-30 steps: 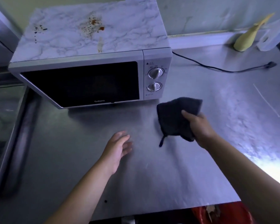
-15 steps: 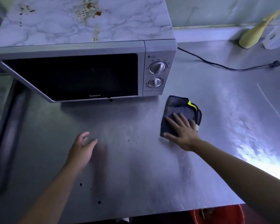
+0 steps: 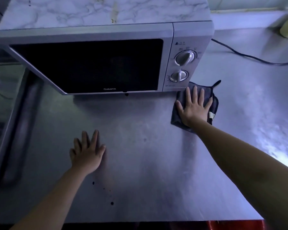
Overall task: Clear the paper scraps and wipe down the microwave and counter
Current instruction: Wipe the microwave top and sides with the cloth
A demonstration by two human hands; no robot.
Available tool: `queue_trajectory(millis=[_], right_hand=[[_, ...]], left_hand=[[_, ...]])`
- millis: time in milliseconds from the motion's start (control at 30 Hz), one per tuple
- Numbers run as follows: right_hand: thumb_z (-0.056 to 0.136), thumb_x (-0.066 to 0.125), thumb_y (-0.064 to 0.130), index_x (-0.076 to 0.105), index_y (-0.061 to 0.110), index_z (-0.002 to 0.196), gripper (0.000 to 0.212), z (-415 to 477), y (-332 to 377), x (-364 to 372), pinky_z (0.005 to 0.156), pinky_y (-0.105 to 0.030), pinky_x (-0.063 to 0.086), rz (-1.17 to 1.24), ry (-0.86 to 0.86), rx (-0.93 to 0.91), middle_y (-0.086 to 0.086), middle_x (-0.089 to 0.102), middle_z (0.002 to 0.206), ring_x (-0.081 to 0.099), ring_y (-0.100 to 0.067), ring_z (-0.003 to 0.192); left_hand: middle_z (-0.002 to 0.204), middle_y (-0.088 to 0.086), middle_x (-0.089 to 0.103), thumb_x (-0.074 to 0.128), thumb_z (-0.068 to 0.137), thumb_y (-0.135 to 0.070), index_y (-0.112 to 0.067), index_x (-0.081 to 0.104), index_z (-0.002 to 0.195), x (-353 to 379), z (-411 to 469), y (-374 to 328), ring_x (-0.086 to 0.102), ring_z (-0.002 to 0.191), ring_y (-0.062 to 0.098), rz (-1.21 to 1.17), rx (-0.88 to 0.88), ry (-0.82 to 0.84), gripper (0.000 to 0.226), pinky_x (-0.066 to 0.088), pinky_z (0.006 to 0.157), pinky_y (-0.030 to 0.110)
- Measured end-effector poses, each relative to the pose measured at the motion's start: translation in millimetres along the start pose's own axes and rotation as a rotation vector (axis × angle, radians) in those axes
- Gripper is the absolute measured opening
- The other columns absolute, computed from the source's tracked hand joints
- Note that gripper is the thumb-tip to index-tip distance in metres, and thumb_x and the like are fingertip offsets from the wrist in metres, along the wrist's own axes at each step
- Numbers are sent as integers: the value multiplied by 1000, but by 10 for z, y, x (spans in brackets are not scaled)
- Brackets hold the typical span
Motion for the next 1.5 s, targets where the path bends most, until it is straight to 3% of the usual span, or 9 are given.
queue_trajectory(millis=[167,367,533,667,833,967,1200,1367,1500], right_hand=[[95,5,70,-9,30,159,77,-607,177,173,120,-62,-8,-25,-19,-79,-1,-12,168,-17,-26,154],[96,7,71,-8,29,160,78,-1884,158,516,121,-60,-7,-33,-8,-85,-1,-14,168,-17,-24,154],[96,8,69,-7,28,159,77,-2994,302,834,120,-59,-12,18,4,215,-2,-11,168,-16,-25,154],[95,4,66,-13,29,157,74,-3468,631,1036,118,-62,-10,102,29,490,-3,-11,168,-20,-26,153],[97,11,62,-2,22,161,76,-3211,922,993,115,-68,-10,198,18,638,-9,-10,168,-21,-31,151],[99,9,60,-7,21,160,74,-2538,1199,852,114,-66,-17,164,11,470,-10,-13,168,-23,-33,151],[100,19,63,1,22,161,76,-1417,1528,481,119,-61,-12,135,-16,190,-7,-10,168,-16,-26,154],[95,8,67,-4,16,160,84,-1941,1543,674,121,-54,-11,111,-63,261,-8,-5,169,-15,-22,154],[95,8,62,0,10,160,83,-1466,1669,525,121,-58,-8,136,-103,339,-12,-2,168,-11,-26,155]], left_hand=[[164,1,-26,15,97,-68,-50,-22,149,47,25,7,-16,151,37,-29,-1,3,67,-1,119,58],[166,1,-21,24,97,-66,-46,-12,154,-20,-22,-106,-16,151,37,-98,31,-38,70,-4,118,59],[168,-1,-8,39,100,-52,-45,4,156,-159,-109,-29,-4,152,35,-75,141,-67,66,5,119,54],[167,5,7,46,98,-38,-33,20,157,-344,-149,222,9,150,34,-114,150,-215,64,12,120,50],[168,5,-7,32,96,-65,-33,3,159,-293,57,614,-6,153,33,-128,91,-155,77,1,121,56],[165,2,-22,25,89,-78,-40,-13,156,-87,155,769,-19,152,30,-95,117,-79,86,-8,118,56],[161,-1,-34,21,82,-85,-46,-25,149,28,318,823,-31,147,29,-101,118,18,90,-15,116,56],[162,-1,-32,20,81,-86,-49,-28,147,14,291,868,-29,148,27,-115,110,-15,89,-14,116,54],[161,-1,-34,12,78,-88,-50,-30,145,4,280,848,-32,147,26,-121,115,-7,88,-15,115,54]])
Point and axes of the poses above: each hand's wrist, its own z-axis towards the middle knuckle, its own x-axis out of the palm, y = z × x, the point moved 9 cm from there along z, towards the middle knuckle
